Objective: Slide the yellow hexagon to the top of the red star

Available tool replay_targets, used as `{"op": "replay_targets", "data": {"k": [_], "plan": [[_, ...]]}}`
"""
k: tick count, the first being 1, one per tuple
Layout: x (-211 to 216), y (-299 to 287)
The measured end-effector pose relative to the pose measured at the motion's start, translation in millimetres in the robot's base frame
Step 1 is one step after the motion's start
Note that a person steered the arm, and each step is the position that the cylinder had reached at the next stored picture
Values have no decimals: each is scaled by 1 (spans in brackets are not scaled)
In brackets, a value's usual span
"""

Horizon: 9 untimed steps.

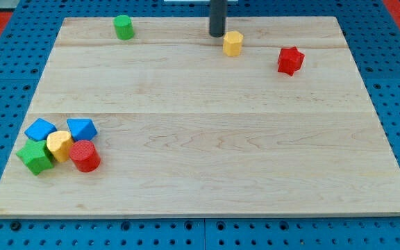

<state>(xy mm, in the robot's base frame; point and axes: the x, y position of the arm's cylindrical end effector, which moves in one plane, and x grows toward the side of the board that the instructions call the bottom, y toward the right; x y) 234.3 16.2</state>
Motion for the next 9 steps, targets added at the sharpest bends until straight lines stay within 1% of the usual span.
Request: {"op": "replay_targets", "data": {"k": [1, 3, 4, 5, 6, 7, 8, 9], "plan": [[7, -15], [22, 25], [27, 59], [30, 61], [41, 50], [54, 55], [59, 66], [59, 95]]}}
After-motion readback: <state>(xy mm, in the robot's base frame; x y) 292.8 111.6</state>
